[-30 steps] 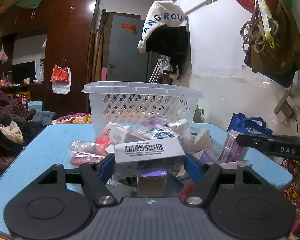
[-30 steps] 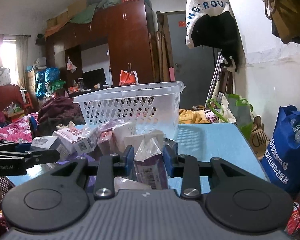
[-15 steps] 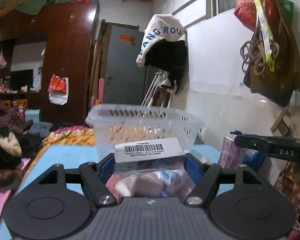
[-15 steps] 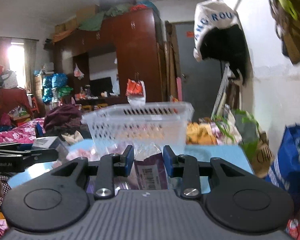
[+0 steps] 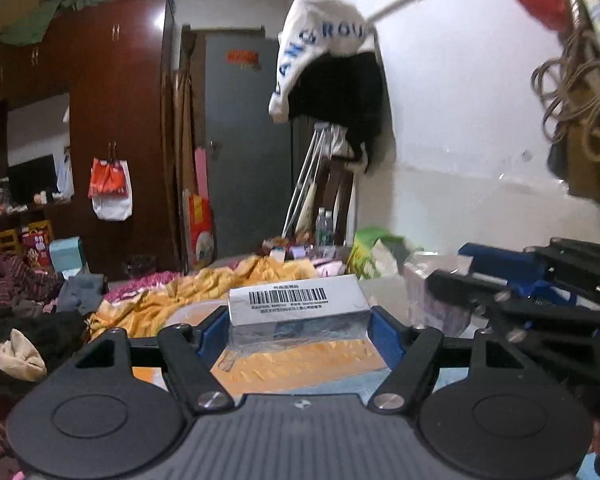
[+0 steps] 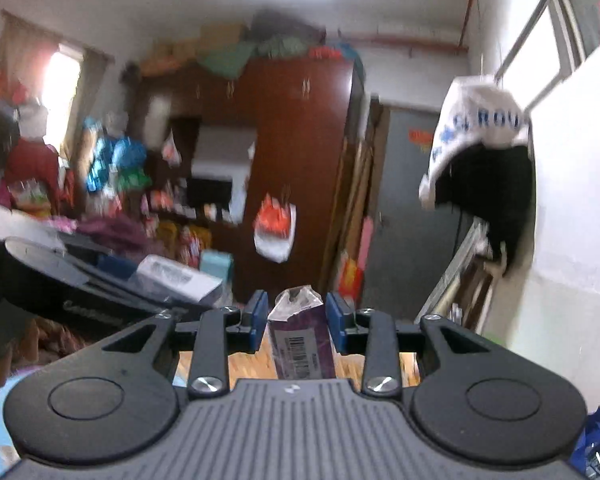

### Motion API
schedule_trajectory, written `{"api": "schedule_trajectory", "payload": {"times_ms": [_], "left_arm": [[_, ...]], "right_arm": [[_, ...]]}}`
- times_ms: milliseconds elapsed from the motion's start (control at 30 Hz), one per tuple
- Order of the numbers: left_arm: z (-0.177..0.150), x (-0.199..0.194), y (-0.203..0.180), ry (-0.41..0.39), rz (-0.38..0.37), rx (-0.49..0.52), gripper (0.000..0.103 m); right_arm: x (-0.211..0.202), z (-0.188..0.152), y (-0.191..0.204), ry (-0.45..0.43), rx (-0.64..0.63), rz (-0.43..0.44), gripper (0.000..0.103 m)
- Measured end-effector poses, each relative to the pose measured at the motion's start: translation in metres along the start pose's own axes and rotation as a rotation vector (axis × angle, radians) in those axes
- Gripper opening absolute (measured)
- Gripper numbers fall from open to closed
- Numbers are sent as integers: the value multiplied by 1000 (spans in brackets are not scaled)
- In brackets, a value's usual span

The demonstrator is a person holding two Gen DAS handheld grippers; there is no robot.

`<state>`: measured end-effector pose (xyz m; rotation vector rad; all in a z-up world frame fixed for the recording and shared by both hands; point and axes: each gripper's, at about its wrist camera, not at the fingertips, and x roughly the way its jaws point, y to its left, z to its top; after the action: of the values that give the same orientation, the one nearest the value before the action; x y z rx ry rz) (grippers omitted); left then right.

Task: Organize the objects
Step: 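Lift both boxes and release them into the white basket, then return both grippers to the pile of items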

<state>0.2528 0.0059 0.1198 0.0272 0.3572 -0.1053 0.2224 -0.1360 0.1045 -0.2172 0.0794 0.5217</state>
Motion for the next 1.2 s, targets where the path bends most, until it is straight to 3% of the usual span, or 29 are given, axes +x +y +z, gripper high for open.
{"api": "schedule_trajectory", "payload": {"times_ms": [133,200,267,333,367,500,633,733,833,933,1200], "left_arm": [[-8,16,8,7,-3,-49,79],[-11,19,13,12,17,-62,91],[-13,13,18,-14,51,-65,101],[-14,4,23,-47,32,-68,103],[-16,-2,27,-47,9,-77,103],[-41,-33,30,10,-58,-46,103],[-88,-89,31,-80,-2,-20,103],[-126,-123,39,-135,-28,-75,103],[-160,-152,46,-179,-51,-150,103],[-191,-174,40,-229,-6,-149,103],[-209,-181,37,-218,-8,-128,103]], "right_arm": [[21,-9,-7,44,42,6,36],[23,-10,-7,65,28,0,37],[19,-8,-5,57,9,-21,53],[5,-6,0,29,0,-56,100],[-3,-4,1,8,-6,-82,103],[-52,-12,4,-44,19,-52,103],[-105,-52,10,-56,83,-103,103],[-141,-96,12,-40,139,-129,103],[-158,-126,10,47,222,-137,103],[-182,-152,15,7,316,-121,103],[-176,-155,47,0,200,-81,102]]}}
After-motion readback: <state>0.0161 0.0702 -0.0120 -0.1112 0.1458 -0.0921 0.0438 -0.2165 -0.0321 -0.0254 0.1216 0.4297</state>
